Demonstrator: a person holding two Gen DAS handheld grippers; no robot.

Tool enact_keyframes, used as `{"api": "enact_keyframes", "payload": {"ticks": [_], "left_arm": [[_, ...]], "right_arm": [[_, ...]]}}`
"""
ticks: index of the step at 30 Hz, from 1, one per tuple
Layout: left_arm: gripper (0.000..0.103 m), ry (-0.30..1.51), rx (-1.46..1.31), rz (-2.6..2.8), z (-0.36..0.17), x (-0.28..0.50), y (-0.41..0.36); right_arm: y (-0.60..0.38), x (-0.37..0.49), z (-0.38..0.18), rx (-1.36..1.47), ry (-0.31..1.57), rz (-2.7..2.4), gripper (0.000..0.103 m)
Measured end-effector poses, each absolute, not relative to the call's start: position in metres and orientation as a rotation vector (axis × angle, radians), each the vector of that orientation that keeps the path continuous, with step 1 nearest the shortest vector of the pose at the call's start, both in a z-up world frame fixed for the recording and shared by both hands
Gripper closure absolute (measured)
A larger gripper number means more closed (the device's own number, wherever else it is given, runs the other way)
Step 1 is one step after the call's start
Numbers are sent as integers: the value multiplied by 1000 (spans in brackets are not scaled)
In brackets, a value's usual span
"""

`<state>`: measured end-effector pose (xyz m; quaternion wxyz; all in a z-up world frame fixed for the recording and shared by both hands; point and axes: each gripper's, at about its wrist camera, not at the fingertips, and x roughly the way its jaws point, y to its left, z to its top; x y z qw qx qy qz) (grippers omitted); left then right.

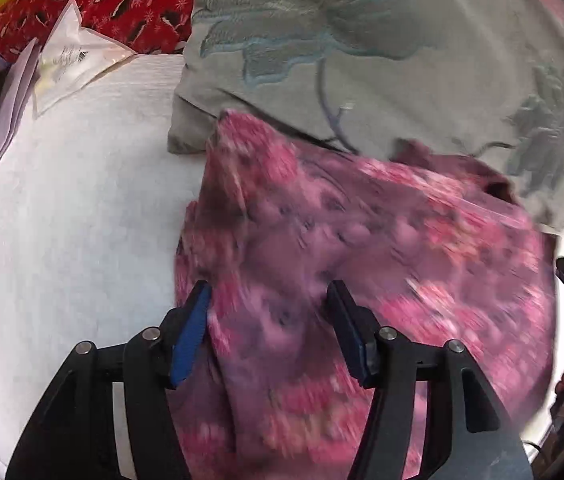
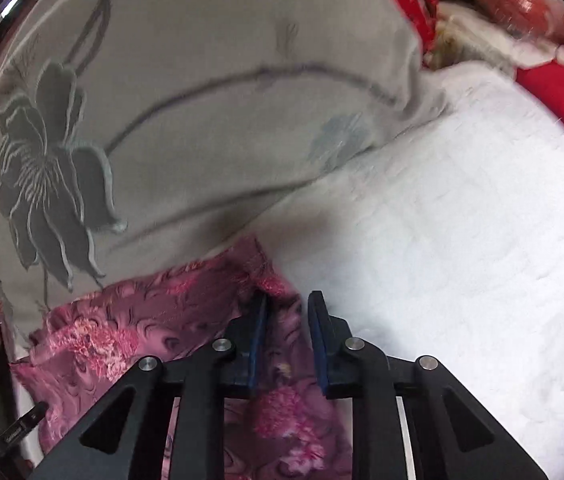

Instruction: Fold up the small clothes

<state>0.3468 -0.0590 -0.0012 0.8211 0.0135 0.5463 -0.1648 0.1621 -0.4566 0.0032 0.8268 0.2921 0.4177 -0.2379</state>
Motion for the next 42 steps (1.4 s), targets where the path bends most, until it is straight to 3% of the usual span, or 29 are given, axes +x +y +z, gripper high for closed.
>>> {"api": "enact_keyframes", "payload": {"ticks": [4,8,13,15,16,18,23,28,36,42], "left_arm": [[45,1115,-38,-403,8,310,-47],[44,1148,86,-363,-12,293,-62],[43,1132,45,-402,15,264,-53],[38,1211,56,-375,-6,258,-54],[38,1257,66,-374,-17,259,-54],[38,1238,69,-392,-15,251,-49],[38,1278,-22,-402,2,254,-14],[38,1294,-113,-349,12,278,38],[38,1329,-190,-309,13,292,91],[38,1360,-232,-339,7,301,100]], "right_arm": [[-432,127,33,603,774,-350,78],[-399,117,1,534,932,-283,79],[-371,94,29,497,876,-290,75],[-356,84,31,455,886,-275,53],[-352,84,23,436,929,-283,50],[-341,89,4,384,1016,-303,52],[-301,82,38,341,970,-244,51],[-210,82,51,126,968,-31,50],[-53,88,19,-222,974,270,51],[13,97,-7,-511,865,183,49]]}}
